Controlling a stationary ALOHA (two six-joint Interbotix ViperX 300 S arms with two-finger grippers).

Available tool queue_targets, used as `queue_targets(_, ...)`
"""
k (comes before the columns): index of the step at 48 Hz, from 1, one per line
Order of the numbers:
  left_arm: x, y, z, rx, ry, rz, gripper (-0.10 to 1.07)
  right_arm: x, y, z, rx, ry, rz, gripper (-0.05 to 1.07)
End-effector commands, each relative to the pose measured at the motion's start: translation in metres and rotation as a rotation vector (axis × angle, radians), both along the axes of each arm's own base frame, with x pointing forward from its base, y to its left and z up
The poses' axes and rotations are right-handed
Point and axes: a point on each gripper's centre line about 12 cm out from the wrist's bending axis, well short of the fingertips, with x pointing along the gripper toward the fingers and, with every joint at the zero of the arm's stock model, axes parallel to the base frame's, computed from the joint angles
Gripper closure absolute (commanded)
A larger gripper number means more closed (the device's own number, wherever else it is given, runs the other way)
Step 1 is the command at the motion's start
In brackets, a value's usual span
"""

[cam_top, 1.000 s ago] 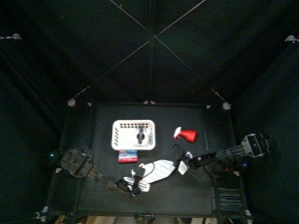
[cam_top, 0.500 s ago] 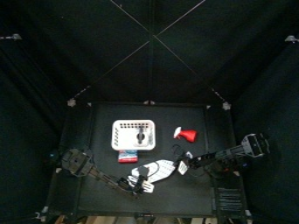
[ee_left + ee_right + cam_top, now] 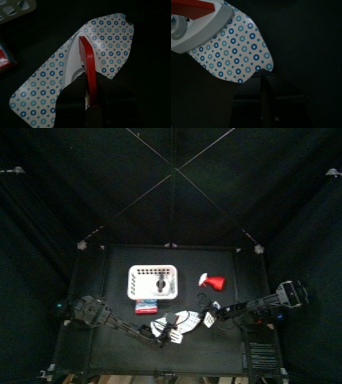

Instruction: Iron backwards

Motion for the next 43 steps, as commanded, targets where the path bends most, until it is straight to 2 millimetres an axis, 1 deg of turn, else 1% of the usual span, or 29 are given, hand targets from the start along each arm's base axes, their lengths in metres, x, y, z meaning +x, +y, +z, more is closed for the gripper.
queue_targets(1, 0.009, 0.010, 0.001, -0.022, -0.038, -0.002, 0.53, 0.005, 0.001, 0.008, 0.005, -0.029, 0.004, 0.66)
queue_targets(15, 0.026, 0.018, -0.007, -0.049, -0.084, -0.026, 0.53, 0.005, 0.002, 0.008, 0.005, -0.030, 0.006, 0.66)
queue_targets(21, 0.032, 0.020, -0.007, -0.047, -0.101, -0.038, 0.53, 0.005, 0.001, 0.008, 0.005, -0.029, 0.004, 0.66)
queue_targets(30, 0.032, 0.022, -0.007, -0.038, -0.101, -0.041, 0.53, 0.005, 0.001, 0.008, 0.005, -0.030, 0.004, 0.66)
queue_targets(34, 0.033, 0.023, -0.002, -0.030, -0.112, -0.046, 0.53, 0.005, 0.002, 0.008, 0.005, -0.030, 0.006, 0.66)
queue_targets(39, 0.034, 0.024, 0.008, -0.008, -0.136, -0.059, 0.53, 0.006, 0.002, 0.009, 0.005, -0.032, 0.006, 0.66)
queue_targets(43, 0.034, 0.025, 0.011, 0.000, -0.144, -0.063, 0.53, 0.006, 0.002, 0.009, 0.005, -0.033, 0.007, 0.66)
